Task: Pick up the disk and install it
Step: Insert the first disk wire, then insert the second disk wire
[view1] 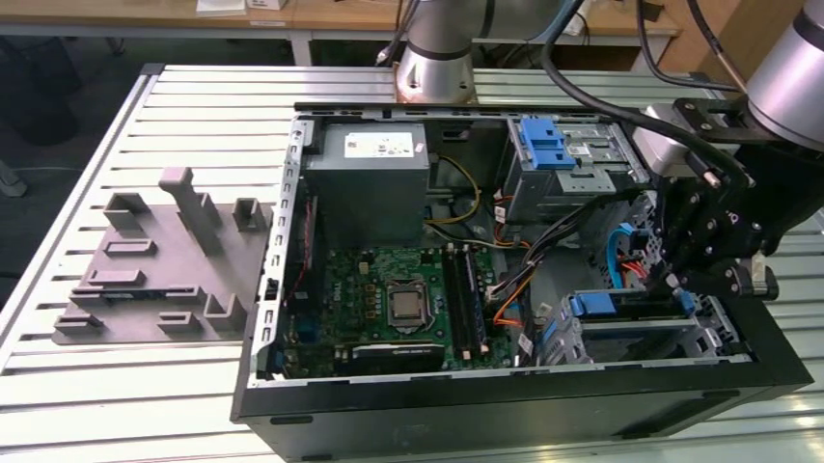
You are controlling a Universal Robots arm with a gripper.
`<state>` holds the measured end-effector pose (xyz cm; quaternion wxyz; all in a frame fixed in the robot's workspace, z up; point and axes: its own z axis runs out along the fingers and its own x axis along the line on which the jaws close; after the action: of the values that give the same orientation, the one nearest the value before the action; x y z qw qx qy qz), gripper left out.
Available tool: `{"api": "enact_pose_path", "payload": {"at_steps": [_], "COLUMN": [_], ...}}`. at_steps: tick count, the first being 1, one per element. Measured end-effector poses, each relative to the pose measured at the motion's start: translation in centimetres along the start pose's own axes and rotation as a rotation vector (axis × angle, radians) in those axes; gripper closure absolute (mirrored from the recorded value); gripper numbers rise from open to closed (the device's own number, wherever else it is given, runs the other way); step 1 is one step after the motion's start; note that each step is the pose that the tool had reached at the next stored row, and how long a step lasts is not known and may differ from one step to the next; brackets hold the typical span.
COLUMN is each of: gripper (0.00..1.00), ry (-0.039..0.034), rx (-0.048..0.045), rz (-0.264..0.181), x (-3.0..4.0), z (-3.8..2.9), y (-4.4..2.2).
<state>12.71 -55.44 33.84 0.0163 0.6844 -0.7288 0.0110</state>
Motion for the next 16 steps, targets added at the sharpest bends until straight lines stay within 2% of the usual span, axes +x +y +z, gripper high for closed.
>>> {"api": "enact_pose_path", "payload": {"at_steps": [13,16], "gripper": [0.89,0.89], "ry": [0.0001,0.0001], "rx": [0.0000,0.0003], "rz": [0.000,0.000], "x": [0.00,0.04], "z": [-0.01,-0.01], "y": [0.02,0.68]}}
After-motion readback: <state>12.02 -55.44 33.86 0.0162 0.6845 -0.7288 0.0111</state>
